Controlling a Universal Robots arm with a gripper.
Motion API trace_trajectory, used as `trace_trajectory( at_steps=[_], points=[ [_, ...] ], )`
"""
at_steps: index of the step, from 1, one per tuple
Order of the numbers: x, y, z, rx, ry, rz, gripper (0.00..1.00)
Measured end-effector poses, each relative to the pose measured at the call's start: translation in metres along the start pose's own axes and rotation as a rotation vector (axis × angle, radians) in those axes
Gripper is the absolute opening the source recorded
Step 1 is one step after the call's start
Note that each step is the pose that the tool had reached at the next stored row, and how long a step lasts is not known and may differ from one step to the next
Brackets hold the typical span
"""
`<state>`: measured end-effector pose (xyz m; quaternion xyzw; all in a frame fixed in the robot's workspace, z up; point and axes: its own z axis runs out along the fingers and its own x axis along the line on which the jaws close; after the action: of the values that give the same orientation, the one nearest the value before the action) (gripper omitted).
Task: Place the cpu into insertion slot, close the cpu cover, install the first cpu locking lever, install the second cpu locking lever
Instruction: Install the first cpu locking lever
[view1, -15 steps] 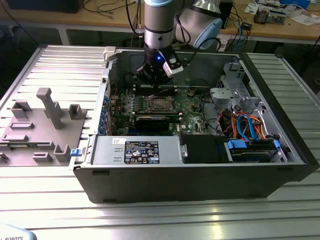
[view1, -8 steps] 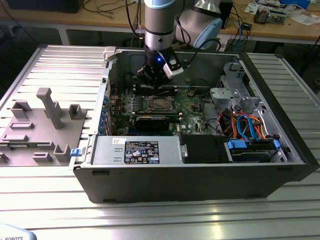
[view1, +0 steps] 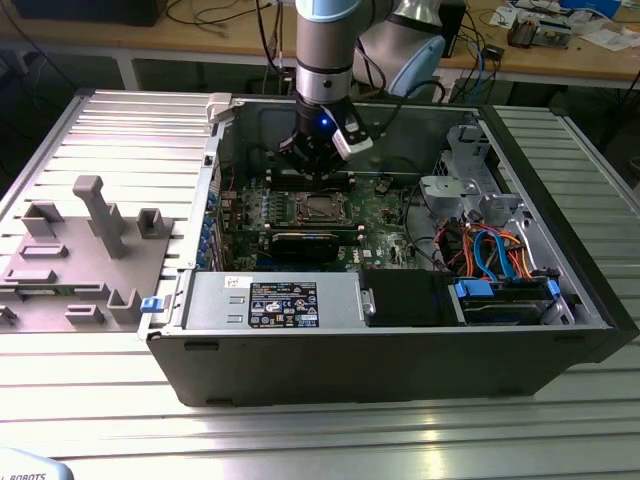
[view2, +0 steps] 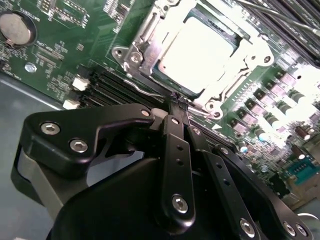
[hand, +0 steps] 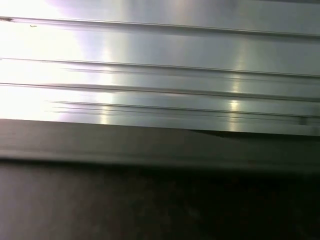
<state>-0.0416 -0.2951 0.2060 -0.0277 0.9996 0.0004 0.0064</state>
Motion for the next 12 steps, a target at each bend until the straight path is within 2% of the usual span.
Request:
trace_trajectory(
  at_steps=[12],
  points=[
    [-0.0132, -0.0008, 0.0052, 0.0001, 0.0008, 0.0, 0.11]
  ],
)
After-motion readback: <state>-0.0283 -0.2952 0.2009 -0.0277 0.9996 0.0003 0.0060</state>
